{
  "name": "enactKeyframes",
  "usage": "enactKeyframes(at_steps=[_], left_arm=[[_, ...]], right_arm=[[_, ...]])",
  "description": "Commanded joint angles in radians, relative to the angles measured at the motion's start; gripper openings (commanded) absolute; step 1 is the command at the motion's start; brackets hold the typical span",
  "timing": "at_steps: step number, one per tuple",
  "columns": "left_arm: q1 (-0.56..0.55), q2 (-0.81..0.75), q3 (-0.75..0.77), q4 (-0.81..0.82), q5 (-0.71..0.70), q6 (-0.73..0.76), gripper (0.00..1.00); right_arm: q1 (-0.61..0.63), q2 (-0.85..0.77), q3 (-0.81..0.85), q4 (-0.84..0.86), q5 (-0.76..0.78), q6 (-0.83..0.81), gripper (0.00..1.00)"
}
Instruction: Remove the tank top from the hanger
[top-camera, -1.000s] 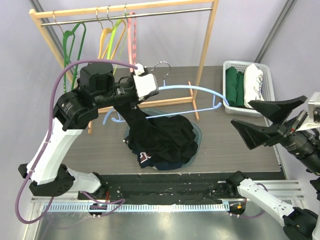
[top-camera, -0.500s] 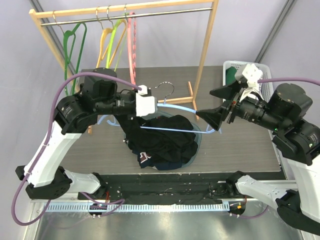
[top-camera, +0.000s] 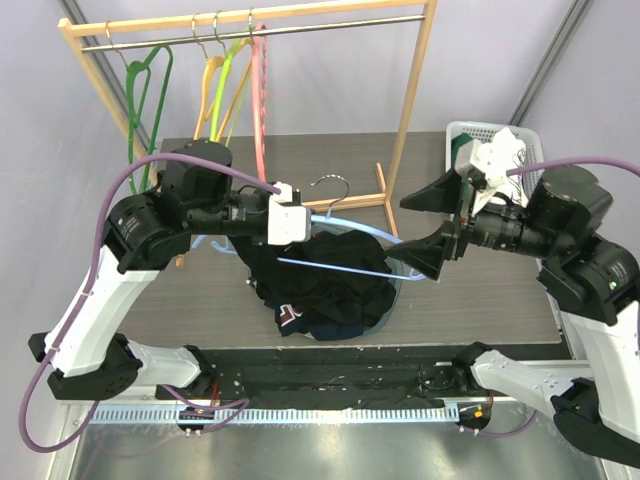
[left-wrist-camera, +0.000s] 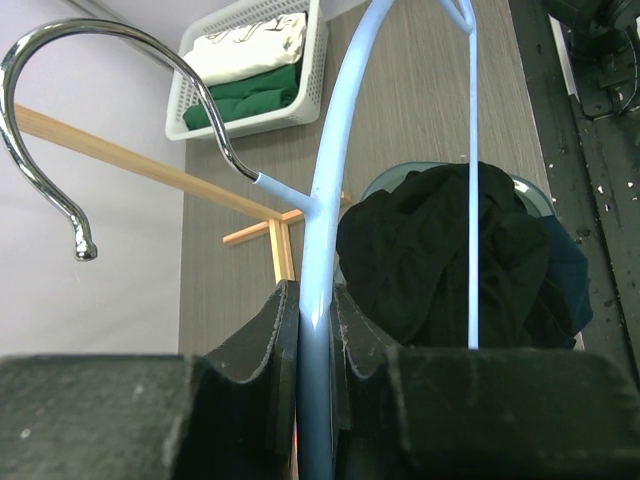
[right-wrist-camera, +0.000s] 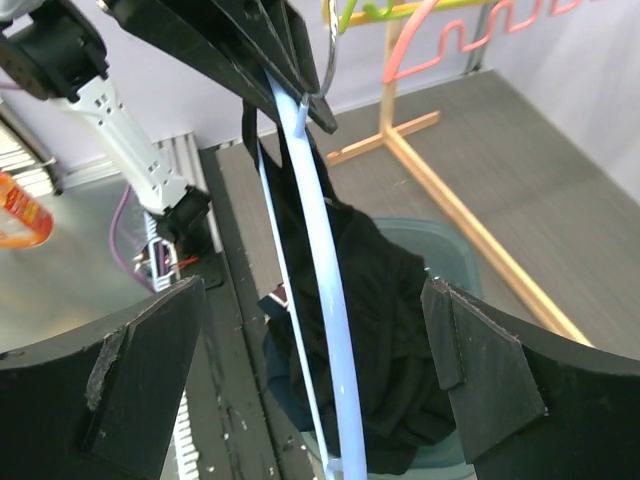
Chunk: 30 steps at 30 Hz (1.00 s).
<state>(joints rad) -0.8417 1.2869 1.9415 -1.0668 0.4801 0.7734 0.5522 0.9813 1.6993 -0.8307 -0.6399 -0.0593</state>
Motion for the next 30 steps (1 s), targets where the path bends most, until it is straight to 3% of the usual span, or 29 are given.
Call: enactKeyframes(at_steps=[1,10,13,16,19,21,24,25,27,30], left_arm=[[-0.017,0.002,0.062,0.022,0.023,0.035,0.00],[-0.040,0.019,0.082,0.005,0.020,0.044,0.00],[-0.039,0.022,0.085,0.007,0.018,0.044,0.00],[-0.040,0.028,0.091,0.008,0.017,0.044,0.00],[-0.040,0.043,0.100,0.021,0.008,0.049,0.00],[-0.039,0.061,0.115,0.039,0.000,0.038,0.00],[-0.045,0.094,0.136,0.062,-0.009,0.026,0.00],[-0.051,0.103,0.135,0.073,-0.014,0.011,0.00],[-0.059,0.115,0.140,0.102,-0.035,-0.016,0.00],[-0.083,0.137,0.137,0.137,-0.075,-0.051,0.00]], right_arm=[[-0.003,0.043,-0.049,0.034,-0.078,-0.008,1.00],[-0.005,0.057,-0.092,0.085,-0.084,-0.004,0.97],[-0.003,0.063,-0.101,0.087,-0.110,-0.002,0.88],[-0.003,0.063,-0.118,0.088,-0.139,0.007,0.76],[-0.005,0.045,-0.148,0.087,-0.147,0.021,0.56],[-0.005,0.028,-0.168,0.090,-0.141,0.036,0.48],[-0.005,-0.027,-0.200,0.105,-0.101,0.058,0.28],[-0.003,-0.048,-0.213,0.120,-0.080,0.088,0.14],[-0.003,-0.098,-0.214,0.127,-0.006,0.098,0.02],[-0.003,-0.133,-0.198,0.111,0.089,0.105,0.01]])
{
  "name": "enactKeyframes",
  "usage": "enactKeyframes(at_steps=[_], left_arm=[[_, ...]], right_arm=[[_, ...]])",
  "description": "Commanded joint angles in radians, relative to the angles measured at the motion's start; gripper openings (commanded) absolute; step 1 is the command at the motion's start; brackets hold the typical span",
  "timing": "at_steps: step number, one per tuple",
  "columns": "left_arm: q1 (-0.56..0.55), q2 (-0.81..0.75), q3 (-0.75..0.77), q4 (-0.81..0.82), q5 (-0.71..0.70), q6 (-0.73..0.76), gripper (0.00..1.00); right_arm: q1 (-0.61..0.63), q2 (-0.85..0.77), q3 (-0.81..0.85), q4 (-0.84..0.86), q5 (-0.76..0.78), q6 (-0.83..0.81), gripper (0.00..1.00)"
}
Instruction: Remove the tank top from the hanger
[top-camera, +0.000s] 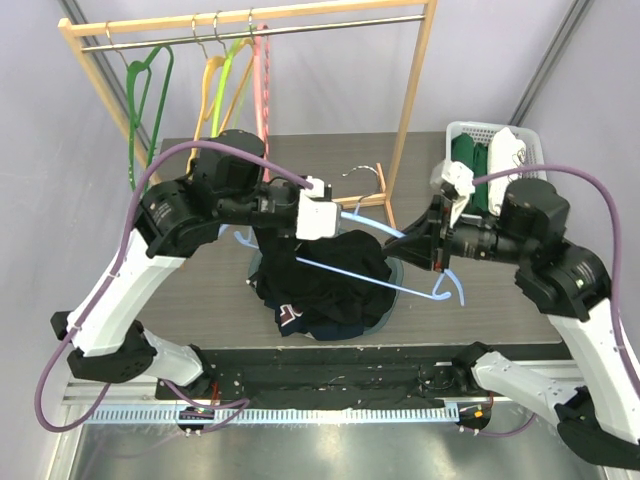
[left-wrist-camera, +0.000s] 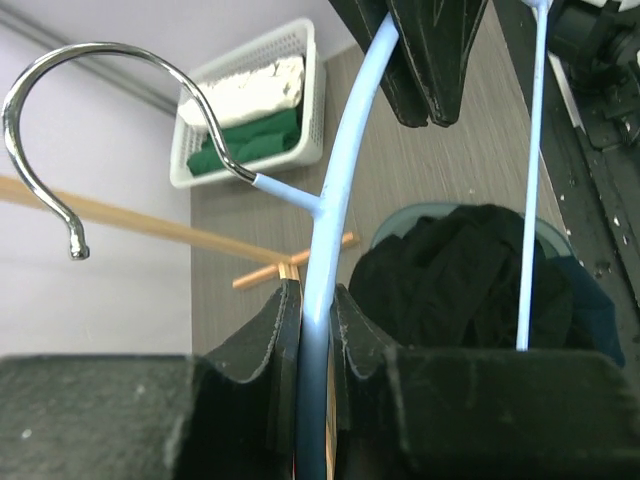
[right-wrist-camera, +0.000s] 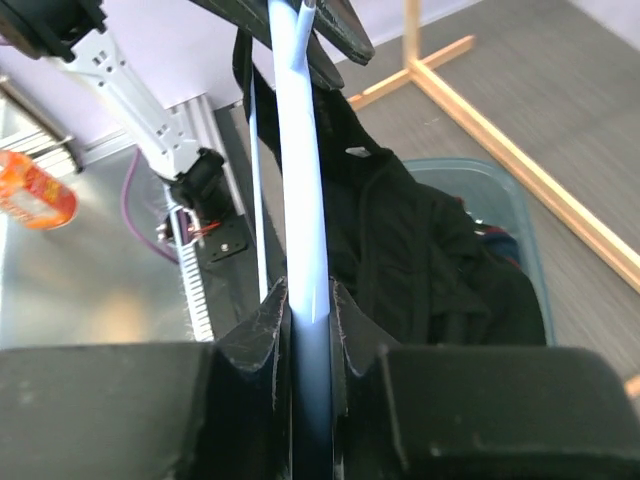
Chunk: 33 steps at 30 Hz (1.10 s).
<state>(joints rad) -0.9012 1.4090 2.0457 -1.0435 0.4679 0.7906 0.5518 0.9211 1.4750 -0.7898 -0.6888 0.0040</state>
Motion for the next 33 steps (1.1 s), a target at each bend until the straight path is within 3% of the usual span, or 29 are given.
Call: enactKeyframes(at_steps=[1,3,4,5,6,8,13,21,26,33], left_arm=[[-0.028,0.018,0.031,0.123,-0.074,-0.077,0.01],[-0.042,0.027,0.025,0.154,-0.095,-0.096,0.09],[-0.044,0.031,0.028,0.164,-0.109,-0.103,0.34],[-0.048,0.034,0.033,0.186,-0.121,-0.119,0.51],[-0.053,0.045,0.057,0.197,-0.132,-0.128,0.79],[-0.062,0.054,0.094,0.221,-0.172,-0.157,0.98],[-0.074,0.067,0.223,0.247,-0.248,-0.200,1.00],[-0.074,-0.030,0.090,0.376,-0.457,-0.241,1.00],[-0.074,-0.034,0.097,0.378,-0.497,-0.304,1.00],[-0.056,-0.085,-0.013,0.381,-0.499,-0.399,1.00]], right_arm=[[-0.003,-0.080,0.037,0.060,0.159,0.042,0.01],[-0.003,-0.100,0.050,0.052,0.205,0.044,0.01],[-0.003,-0.105,0.065,0.037,0.215,0.042,0.01],[-0.004,-0.108,0.074,0.025,0.224,0.036,0.01],[-0.003,-0.114,0.083,0.012,0.244,0.030,0.01],[-0.004,-0.123,0.113,-0.035,0.271,0.004,0.01],[-0.003,-0.139,0.220,-0.153,0.388,-0.061,0.01],[-0.001,-0.148,0.289,-0.201,0.480,-0.096,0.01],[-0.003,-0.148,0.265,-0.203,0.483,-0.093,0.01],[-0.003,-0.146,0.231,-0.198,0.528,-0.101,0.01]])
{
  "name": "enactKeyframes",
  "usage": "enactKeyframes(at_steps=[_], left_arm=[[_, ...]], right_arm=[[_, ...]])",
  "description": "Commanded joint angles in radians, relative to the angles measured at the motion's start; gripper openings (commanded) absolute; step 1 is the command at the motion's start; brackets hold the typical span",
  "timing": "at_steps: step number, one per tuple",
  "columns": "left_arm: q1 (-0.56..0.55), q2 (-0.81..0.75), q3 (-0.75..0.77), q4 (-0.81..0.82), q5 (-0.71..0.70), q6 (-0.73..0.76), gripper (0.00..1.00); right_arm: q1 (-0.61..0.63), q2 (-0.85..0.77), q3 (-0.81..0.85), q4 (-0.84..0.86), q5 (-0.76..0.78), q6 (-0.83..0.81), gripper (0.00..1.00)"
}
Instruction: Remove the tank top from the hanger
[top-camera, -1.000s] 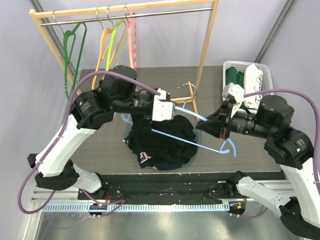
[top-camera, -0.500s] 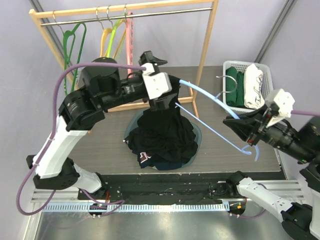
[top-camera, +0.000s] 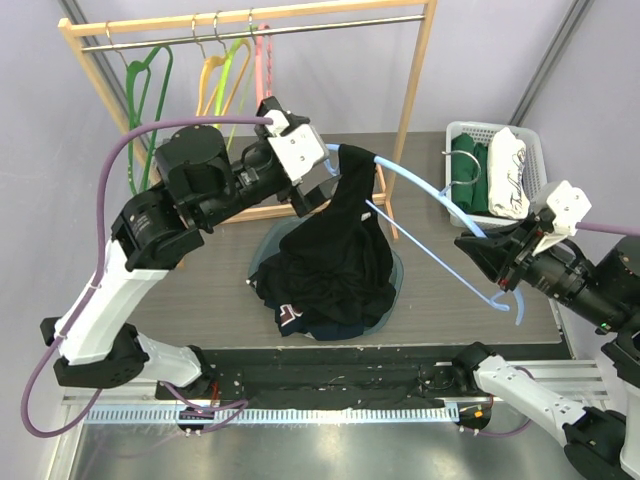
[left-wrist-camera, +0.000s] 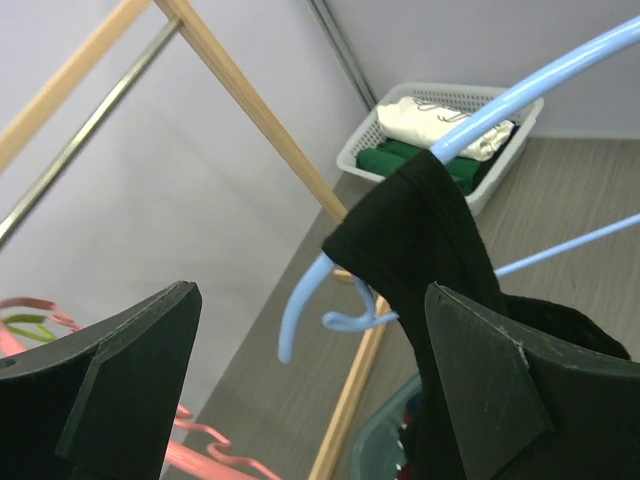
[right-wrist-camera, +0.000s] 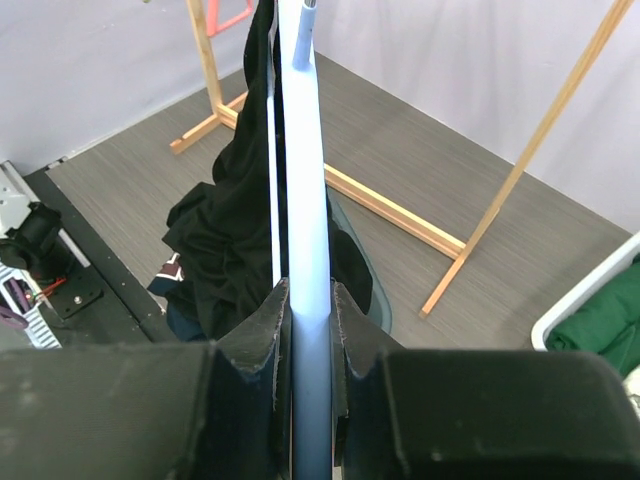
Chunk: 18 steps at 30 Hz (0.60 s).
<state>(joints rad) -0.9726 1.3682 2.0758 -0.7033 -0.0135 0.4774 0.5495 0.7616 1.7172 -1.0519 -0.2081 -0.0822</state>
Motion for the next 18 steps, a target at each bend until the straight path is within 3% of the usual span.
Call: enactKeyframes(at_steps=[1,10,13,18], left_arm=[[0.020,-0.049,-0.071,0.041,-0.010,-0.103,1.00],[0.041,-0.093,-0.263,0.036,0.095,-0.240,0.98],[0.041,-0.077,-0.266,0.050,0.096,-0.266,0.94],[0.040,-0.052,-0.279,0.083,0.043,-0.296,0.78]], right_arm=[[-0.002,0.016,-0.016,0.067,0.049,-0.013,0.01],[0.000,0.054,-0.041,0.089,0.019,-0.001,0.01],[0.000,0.070,-0.050,0.092,0.012,-0.001,0.01],[0.000,0.077,-0.068,0.101,0.000,0.001,0.01]])
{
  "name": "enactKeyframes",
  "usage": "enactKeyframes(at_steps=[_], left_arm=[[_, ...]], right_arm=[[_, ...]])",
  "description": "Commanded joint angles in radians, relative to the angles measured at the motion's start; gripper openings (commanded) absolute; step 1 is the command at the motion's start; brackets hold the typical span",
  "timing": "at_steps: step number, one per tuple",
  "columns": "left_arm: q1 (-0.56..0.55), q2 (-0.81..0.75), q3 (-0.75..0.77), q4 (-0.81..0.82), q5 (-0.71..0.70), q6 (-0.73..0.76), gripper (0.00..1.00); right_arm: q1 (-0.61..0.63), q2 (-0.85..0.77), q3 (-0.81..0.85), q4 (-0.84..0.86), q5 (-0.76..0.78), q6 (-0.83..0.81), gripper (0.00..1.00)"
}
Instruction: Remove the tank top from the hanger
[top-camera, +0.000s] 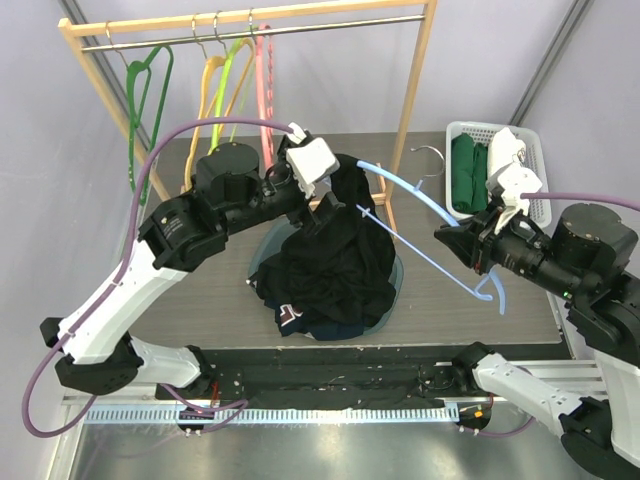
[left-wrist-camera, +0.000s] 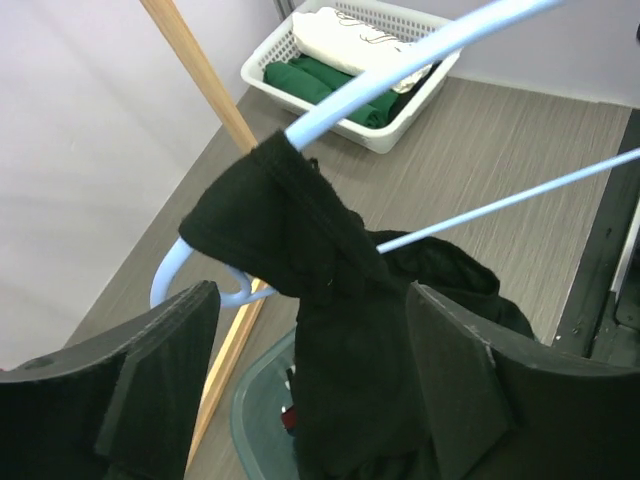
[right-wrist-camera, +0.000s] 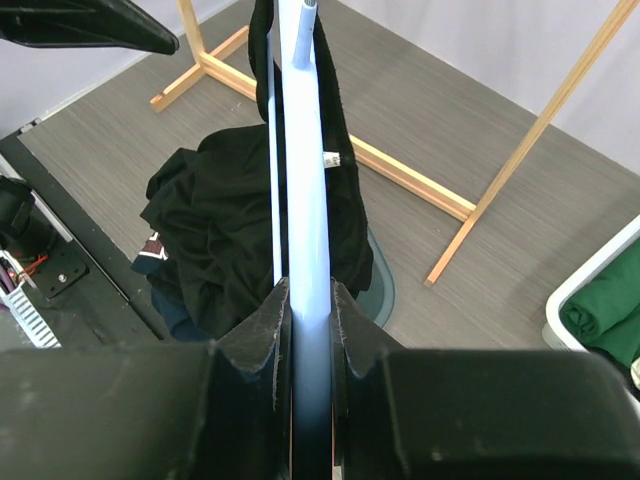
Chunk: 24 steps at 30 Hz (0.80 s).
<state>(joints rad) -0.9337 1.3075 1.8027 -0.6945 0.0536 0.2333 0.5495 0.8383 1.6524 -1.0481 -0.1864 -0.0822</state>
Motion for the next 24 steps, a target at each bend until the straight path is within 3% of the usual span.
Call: enactKeyframes(at_steps=[1,6,11,16,20,24], left_arm=[[0.001,0.013,-0.009,0.085,-0.037,-0.055,0.77],[-0.005,0.050,-0.005,0.099,-0.075,-0.077,0.67],[-0.022,0.078,0.000,0.107,-0.107,-0.058,0.45],[-0.040,0.101,0.004,0.108,-0.116,-0.052,0.32],[-0.045,0.114,0.014,0.112,-0.146,-0.045,0.02],[-0.047,0.115,0.014,0.115,-0.161,-0.038,0.00]], right_arm=[[-0.002,0.002,-0.006,0.100,-0.021,0.001,0.01],[-0.002,0.018,-0.013,0.108,-0.031,0.001,0.01],[-0.002,0.025,-0.009,0.118,-0.041,0.001,0.01],[0.000,0.030,-0.017,0.122,-0.039,-0.004,0.01],[0.000,0.021,-0.028,0.123,-0.033,-0.005,0.01],[0.000,0.002,-0.045,0.120,-0.021,-0.007,0.01]])
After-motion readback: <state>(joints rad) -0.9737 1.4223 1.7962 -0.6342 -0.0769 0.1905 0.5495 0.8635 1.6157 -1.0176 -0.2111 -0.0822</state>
